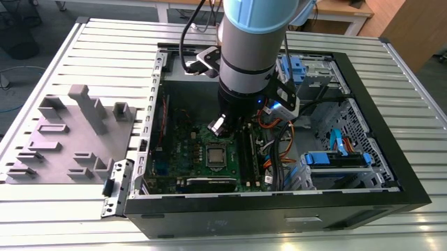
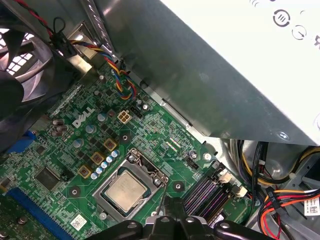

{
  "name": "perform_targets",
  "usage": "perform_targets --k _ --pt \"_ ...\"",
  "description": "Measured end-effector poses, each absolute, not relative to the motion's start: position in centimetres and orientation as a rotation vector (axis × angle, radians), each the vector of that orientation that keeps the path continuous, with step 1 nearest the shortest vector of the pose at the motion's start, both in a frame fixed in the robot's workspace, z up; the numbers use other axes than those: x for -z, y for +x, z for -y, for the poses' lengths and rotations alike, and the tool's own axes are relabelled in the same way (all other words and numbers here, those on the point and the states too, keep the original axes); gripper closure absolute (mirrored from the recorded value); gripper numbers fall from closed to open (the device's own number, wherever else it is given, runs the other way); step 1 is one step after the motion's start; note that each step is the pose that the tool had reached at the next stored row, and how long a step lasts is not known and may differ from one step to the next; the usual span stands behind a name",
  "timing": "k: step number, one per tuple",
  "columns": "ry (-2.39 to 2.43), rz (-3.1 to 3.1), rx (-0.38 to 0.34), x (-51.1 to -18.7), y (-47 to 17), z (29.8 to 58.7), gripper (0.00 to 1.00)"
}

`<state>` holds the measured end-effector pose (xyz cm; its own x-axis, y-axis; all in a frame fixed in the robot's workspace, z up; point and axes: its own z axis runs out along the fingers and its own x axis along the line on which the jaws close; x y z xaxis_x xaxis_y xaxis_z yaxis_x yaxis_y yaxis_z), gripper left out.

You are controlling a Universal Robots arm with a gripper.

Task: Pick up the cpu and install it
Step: 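Install the first cpu locking lever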

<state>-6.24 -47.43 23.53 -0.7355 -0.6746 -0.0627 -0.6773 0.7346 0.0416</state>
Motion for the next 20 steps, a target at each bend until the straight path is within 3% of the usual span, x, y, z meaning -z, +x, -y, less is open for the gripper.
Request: perform_targets --k 20 --pt "-1.125 -2.885 -0.095 -22.2 -6.8 48.8 0.89"
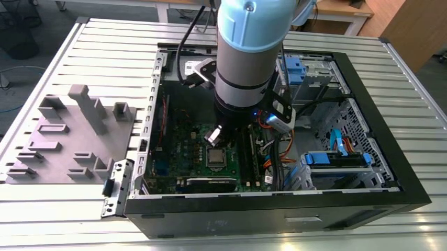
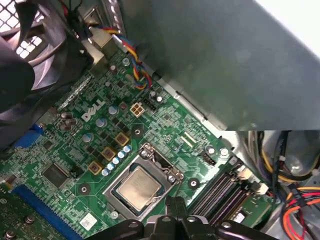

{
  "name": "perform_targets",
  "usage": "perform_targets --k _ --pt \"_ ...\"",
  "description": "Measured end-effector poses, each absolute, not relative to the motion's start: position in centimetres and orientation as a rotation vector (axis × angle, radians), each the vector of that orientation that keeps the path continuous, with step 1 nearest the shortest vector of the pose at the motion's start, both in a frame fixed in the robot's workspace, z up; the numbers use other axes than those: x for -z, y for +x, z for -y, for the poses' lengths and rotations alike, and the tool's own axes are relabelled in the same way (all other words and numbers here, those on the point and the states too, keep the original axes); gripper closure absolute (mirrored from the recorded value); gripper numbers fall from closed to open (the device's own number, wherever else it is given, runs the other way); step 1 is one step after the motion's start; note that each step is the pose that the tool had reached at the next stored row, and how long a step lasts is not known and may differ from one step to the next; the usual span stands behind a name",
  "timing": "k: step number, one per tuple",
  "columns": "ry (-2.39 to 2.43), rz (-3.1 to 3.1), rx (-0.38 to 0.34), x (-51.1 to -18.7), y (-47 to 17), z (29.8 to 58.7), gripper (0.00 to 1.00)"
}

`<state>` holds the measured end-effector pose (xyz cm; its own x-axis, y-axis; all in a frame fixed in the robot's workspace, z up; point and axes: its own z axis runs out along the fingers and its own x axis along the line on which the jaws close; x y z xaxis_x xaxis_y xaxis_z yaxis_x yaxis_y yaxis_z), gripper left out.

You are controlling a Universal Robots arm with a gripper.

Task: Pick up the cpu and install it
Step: 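Install the first cpu locking lever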

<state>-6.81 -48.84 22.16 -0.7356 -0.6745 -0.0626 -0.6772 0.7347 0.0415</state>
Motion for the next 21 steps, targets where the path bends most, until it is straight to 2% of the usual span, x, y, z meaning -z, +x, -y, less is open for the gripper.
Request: perform_targets --k 21 --pt "-1.116 -2.888 -0.095 -21.24 -7.41 49.12 0.89"
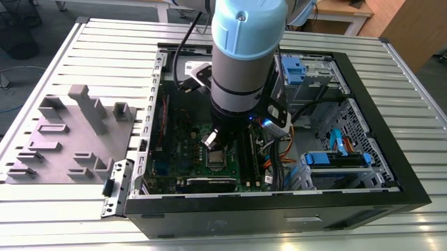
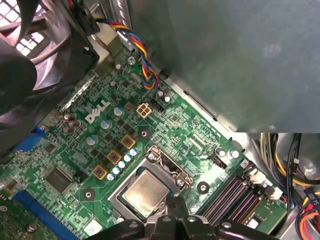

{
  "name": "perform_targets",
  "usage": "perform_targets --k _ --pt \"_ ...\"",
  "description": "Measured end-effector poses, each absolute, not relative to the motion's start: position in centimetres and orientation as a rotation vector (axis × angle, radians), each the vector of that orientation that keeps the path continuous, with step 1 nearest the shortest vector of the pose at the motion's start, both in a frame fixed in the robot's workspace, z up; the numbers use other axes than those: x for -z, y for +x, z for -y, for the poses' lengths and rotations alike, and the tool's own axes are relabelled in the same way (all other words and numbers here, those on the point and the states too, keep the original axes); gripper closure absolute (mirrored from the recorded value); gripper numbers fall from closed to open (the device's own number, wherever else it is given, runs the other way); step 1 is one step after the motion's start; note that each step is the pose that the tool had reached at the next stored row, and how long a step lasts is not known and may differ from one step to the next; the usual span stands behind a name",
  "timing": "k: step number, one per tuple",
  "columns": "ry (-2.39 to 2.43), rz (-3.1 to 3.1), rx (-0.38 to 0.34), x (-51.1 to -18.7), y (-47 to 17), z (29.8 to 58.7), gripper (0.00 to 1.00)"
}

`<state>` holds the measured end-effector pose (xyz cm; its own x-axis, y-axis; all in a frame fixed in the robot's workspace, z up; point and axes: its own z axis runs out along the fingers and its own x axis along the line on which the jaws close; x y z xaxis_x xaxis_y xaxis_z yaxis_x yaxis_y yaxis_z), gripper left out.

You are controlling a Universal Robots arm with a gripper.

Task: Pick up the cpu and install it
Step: 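Install the first cpu locking lever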

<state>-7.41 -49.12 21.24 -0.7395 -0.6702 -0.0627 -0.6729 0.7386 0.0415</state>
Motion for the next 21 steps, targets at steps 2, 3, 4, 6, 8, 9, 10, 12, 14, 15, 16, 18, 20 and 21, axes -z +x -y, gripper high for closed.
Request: perform_targets --k 2,3,4,6,8,9,10,12,14,15,16,18,20,21 --pt "-1.116 -2.889 -0.095 -21.22 -7.41 49.13 0.89" --pt "-1.116 -2.889 -0.095 -21.23 -7.41 49.13 0.89" --pt "-1.116 -2.889 -0.095 -21.22 -7.41 49.13 0.89" --pt "-1.116 -2.889 -0.095 -21.21 -7.41 49.13 0.89" --pt "-1.116 -2.889 -0.094 -21.10 -7.40 49.13 0.89" --pt "-1.116 -2.889 -0.094 -21.03 -7.40 49.13 0.89" --pt "-1.116 -2.889 -0.094 -20.97 -7.40 49.13 0.89" --pt "-1.116 -2.889 -0.094 -20.96 -7.41 49.13 0.89" --pt "-1.116 -2.889 -0.094 -20.95 -7.41 49.13 0.89" --pt "-1.116 -2.889 -0.094 -20.94 -7.41 49.13 0.89" --pt "-1.116 -2.889 -0.094 -20.93 -7.40 49.13 0.89" --pt "-1.116 -2.889 -0.094 -20.93 -7.41 49.13 0.89" --pt "-1.116 -2.889 -0.094 -20.93 -7.41 49.13 0.89" --pt "-1.116 -2.889 -0.094 -20.93 -7.40 49.13 0.89"
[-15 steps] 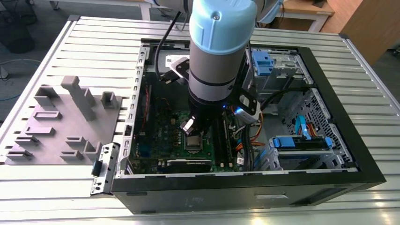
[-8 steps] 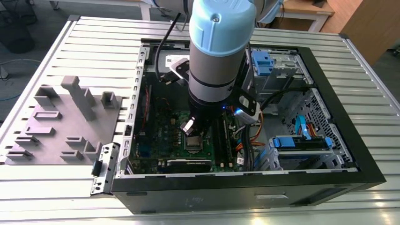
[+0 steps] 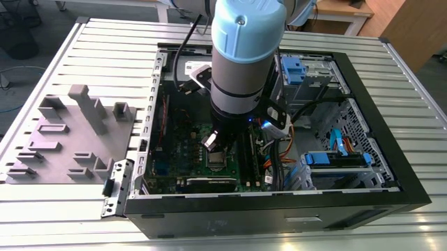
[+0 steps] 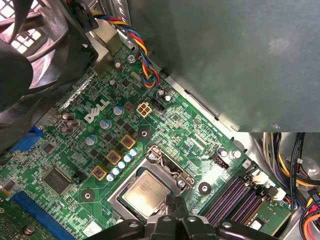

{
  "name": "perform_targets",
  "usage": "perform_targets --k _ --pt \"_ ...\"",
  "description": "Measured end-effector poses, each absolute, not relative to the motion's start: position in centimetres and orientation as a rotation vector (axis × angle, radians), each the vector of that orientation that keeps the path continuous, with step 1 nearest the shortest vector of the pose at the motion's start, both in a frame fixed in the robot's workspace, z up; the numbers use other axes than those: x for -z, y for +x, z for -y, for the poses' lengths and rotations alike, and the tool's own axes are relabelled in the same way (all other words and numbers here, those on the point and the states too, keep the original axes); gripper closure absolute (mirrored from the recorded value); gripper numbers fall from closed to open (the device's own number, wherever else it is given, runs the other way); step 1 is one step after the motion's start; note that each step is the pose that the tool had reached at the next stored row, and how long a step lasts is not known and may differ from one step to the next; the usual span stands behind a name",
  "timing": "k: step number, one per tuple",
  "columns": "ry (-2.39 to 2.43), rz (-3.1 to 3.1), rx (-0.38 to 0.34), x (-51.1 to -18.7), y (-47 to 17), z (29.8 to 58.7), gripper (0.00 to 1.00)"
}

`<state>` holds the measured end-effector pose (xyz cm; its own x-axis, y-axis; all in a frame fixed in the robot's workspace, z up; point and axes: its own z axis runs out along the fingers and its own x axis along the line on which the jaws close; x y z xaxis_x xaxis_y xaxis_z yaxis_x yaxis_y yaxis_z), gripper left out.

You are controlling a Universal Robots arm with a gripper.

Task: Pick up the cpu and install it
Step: 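Install the first cpu locking lever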

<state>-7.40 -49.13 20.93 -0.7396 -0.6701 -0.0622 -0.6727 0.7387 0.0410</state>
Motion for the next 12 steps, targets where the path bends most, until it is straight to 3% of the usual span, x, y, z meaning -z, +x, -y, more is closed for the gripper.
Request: perform_targets --k 12 --pt "-1.118 -2.893 -0.080 -20.31 -7.41 49.67 0.89"
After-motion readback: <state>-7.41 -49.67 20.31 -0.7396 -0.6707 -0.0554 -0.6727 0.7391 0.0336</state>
